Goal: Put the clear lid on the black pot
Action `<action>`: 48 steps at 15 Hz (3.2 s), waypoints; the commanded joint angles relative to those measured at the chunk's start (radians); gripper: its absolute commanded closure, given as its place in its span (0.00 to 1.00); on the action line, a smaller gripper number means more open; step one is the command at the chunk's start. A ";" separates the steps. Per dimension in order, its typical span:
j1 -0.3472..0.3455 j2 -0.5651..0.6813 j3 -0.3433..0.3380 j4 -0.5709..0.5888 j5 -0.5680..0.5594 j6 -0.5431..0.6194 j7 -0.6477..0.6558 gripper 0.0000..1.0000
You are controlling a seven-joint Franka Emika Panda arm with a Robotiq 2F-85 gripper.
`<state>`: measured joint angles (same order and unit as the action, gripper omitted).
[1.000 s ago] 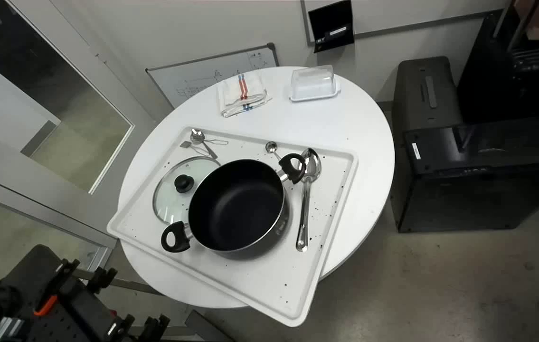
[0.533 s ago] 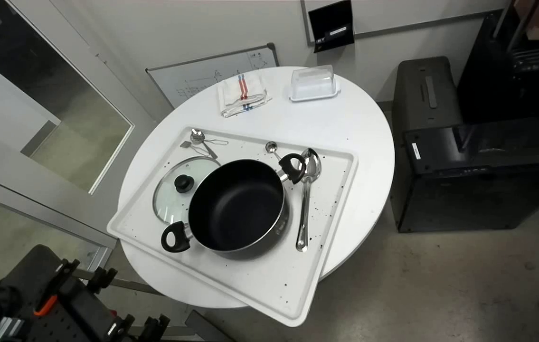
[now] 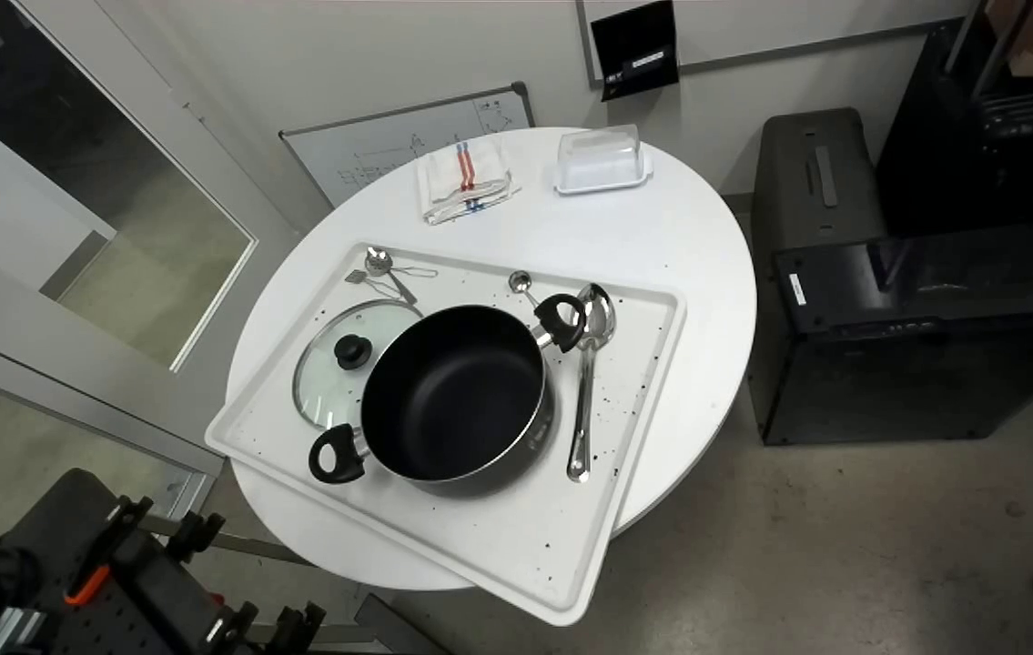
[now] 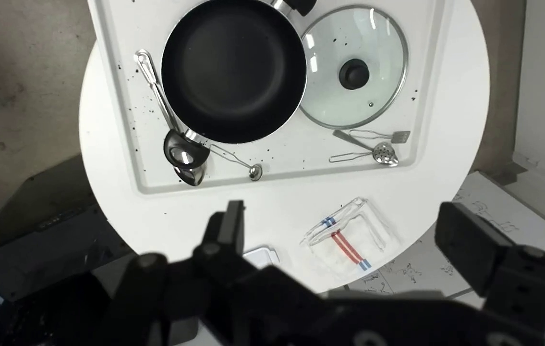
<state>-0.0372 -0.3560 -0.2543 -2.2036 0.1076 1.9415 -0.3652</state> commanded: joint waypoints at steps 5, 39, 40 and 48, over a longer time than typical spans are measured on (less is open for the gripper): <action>0.009 0.126 0.142 -0.089 -0.050 0.233 0.101 0.00; 0.348 1.074 0.216 0.094 -0.432 0.712 0.488 0.00; 0.351 1.090 0.215 0.106 -0.430 0.711 0.486 0.00; 0.345 1.174 0.221 0.193 -0.405 0.715 0.481 0.00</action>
<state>0.2965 0.7805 -0.0256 -2.0591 -0.3099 2.6611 0.1027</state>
